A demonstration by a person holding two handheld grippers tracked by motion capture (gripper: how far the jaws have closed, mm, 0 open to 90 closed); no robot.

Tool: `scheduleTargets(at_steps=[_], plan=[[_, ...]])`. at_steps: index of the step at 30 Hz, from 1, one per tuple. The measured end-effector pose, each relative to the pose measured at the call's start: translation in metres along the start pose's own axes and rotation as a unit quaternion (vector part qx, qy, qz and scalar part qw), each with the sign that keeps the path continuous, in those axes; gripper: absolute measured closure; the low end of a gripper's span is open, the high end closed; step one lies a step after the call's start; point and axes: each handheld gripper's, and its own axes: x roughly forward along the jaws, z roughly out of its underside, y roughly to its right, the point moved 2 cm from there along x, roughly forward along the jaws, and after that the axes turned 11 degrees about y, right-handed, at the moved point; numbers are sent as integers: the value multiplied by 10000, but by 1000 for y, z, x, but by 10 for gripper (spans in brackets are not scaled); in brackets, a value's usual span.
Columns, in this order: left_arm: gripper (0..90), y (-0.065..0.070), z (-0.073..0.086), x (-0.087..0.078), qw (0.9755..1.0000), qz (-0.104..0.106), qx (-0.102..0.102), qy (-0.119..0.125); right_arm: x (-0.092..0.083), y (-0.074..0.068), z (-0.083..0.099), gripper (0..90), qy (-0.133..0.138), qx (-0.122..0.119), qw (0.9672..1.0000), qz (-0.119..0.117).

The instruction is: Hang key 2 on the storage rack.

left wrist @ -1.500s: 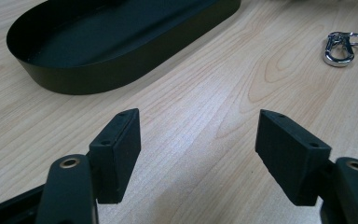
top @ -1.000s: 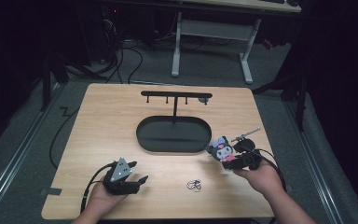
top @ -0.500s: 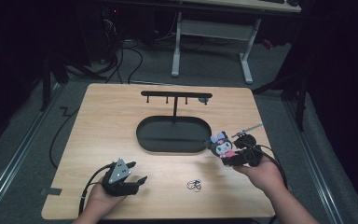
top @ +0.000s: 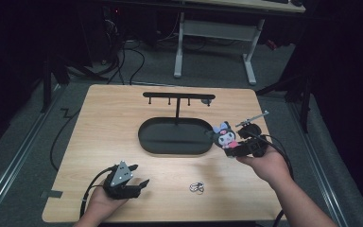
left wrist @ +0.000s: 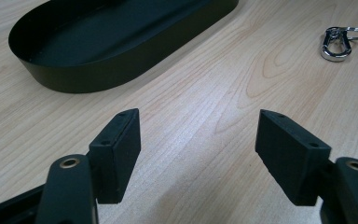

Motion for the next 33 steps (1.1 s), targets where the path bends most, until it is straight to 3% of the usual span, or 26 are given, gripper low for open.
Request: scheduleTargets(at_steps=[9,33], plan=[[318,-2,0,-1,10000,-10,-13,33,-4,-2,-19,487,62,-2,9999,-89],[318,-2,1,-1,10000,39,24,6,-16,-7,-73,487,250,-36,9997,-43]])
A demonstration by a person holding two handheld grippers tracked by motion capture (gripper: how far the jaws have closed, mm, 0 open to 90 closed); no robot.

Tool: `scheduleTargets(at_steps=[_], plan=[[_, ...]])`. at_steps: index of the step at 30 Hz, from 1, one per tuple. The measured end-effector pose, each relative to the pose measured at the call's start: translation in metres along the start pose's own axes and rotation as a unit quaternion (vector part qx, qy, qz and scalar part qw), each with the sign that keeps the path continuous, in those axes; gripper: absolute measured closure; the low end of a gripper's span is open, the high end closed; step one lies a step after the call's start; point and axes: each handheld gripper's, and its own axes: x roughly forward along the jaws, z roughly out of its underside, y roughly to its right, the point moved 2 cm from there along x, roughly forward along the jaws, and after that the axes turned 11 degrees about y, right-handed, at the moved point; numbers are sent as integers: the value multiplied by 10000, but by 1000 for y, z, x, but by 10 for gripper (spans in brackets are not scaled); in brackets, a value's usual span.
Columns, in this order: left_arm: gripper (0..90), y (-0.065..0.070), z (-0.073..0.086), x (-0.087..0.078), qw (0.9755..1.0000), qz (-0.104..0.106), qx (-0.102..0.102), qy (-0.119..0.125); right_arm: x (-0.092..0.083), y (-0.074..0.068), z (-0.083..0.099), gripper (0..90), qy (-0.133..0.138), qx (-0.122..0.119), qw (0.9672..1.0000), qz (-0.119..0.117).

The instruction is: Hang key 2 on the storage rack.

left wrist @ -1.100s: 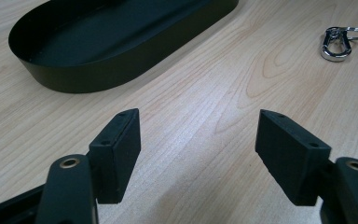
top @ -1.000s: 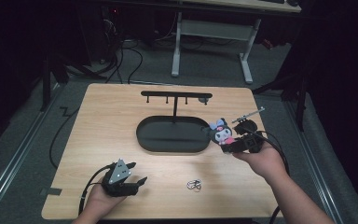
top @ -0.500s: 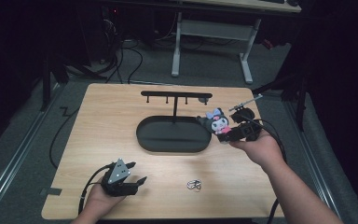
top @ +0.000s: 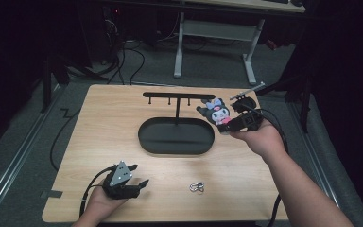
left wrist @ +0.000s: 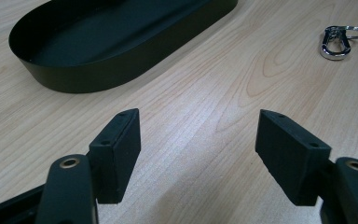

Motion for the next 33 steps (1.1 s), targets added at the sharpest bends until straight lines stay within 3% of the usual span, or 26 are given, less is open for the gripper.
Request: scheduleTargets(at_steps=[8,16,27,33], plan=[[318,1,0,0,10000,-1,18,15,3,-3,-14,487,34,-51,10000,78],[318,0,1,1,10000,-13,53,-46,3,5,-24,487,160,100,9996,230],[318,2,1,2,9999,-1,72,-72,4,17,-11,487,152,230,9993,267],[318,3,2,4,9999,18,101,-113,8,20,1,487,26,119,9994,318]])
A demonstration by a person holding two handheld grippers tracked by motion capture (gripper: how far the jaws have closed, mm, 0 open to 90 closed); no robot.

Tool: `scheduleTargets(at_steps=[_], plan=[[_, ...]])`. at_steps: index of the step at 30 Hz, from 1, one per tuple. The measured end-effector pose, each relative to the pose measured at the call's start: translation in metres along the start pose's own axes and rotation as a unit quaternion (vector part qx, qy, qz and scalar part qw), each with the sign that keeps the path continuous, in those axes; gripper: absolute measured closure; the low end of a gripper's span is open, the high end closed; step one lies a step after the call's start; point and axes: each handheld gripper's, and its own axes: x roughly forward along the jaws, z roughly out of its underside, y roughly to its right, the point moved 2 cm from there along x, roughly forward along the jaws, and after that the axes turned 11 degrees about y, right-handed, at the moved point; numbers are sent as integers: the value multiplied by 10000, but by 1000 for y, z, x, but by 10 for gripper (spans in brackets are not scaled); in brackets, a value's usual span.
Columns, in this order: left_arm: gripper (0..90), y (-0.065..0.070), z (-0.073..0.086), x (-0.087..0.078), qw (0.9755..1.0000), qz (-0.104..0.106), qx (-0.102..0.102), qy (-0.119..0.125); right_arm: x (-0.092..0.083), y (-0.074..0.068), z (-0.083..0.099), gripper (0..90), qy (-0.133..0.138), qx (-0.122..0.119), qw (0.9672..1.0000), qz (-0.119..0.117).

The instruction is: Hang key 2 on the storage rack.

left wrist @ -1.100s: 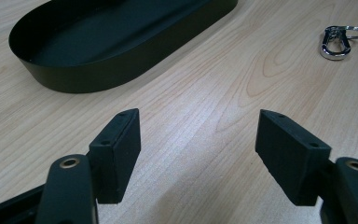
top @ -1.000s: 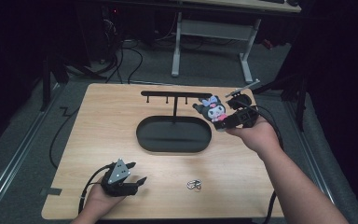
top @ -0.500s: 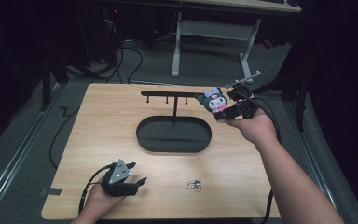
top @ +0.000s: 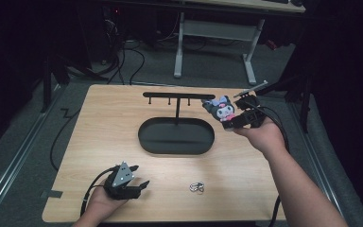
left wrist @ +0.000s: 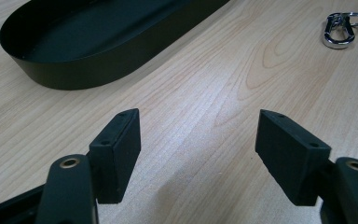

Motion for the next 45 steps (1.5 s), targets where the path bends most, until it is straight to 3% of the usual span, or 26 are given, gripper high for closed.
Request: scheduleTargets(at_steps=[12,33,45], plan=[[319,2,0,0,10000,21,35,-17,16,4,14,486,-159,38,9999,50],[319,4,0,1,9998,85,134,-89,47,-1,22,478,-367,-10,9993,28],[320,5,-1,0,9998,90,156,-70,65,-1,24,454,-406,181,9990,-55]])
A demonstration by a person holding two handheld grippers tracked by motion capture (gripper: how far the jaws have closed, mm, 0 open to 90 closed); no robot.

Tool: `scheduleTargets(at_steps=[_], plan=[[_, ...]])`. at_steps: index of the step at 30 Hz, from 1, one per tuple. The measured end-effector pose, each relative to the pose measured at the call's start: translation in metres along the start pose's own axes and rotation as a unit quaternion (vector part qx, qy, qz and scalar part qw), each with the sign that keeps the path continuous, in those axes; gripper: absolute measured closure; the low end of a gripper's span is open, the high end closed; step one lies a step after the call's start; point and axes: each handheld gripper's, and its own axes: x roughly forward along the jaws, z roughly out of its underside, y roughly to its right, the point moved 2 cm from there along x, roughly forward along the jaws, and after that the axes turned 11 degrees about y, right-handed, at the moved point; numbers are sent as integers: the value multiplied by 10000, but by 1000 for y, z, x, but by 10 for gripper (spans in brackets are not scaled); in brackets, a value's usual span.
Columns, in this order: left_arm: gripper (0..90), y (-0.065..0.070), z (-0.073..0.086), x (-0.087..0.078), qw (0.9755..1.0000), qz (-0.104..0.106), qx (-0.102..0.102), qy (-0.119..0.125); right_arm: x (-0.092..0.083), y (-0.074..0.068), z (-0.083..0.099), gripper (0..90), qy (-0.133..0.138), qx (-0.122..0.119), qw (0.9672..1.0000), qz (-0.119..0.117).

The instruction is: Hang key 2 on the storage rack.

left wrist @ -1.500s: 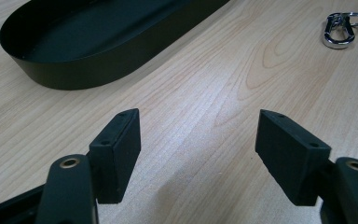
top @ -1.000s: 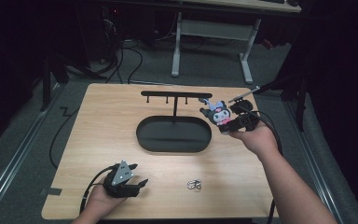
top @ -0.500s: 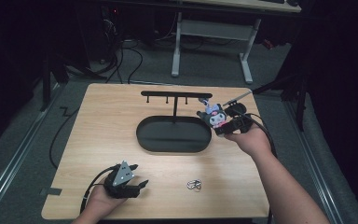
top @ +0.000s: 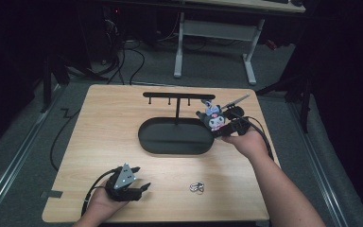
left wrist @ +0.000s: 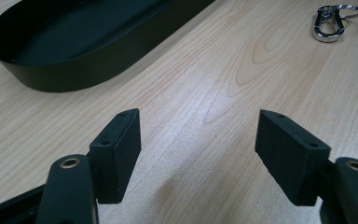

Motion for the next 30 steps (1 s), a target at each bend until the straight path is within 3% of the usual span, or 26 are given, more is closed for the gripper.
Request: scheduleTargets(at_steps=[9,14,19,22,27,30], plan=[[319,0,0,0,10000,13,18,-27,15,1,4,392,33,111,9999,-32],[319,-1,0,0,10000,-1,16,-21,12,0,2,383,110,160,9998,-31],[319,-1,0,1,10000,0,13,-20,3,-3,7,387,201,26,9998,-47],[319,-1,0,1,10000,8,-21,-25,-2,-5,16,414,269,-48,9996,-62],[327,0,-1,2,10000,43,-66,-6,-7,-9,41,449,435,-428,9979,220],[335,2,-2,2,9999,88,-93,-22,-10,-10,56,473,563,-397,9974,188]])
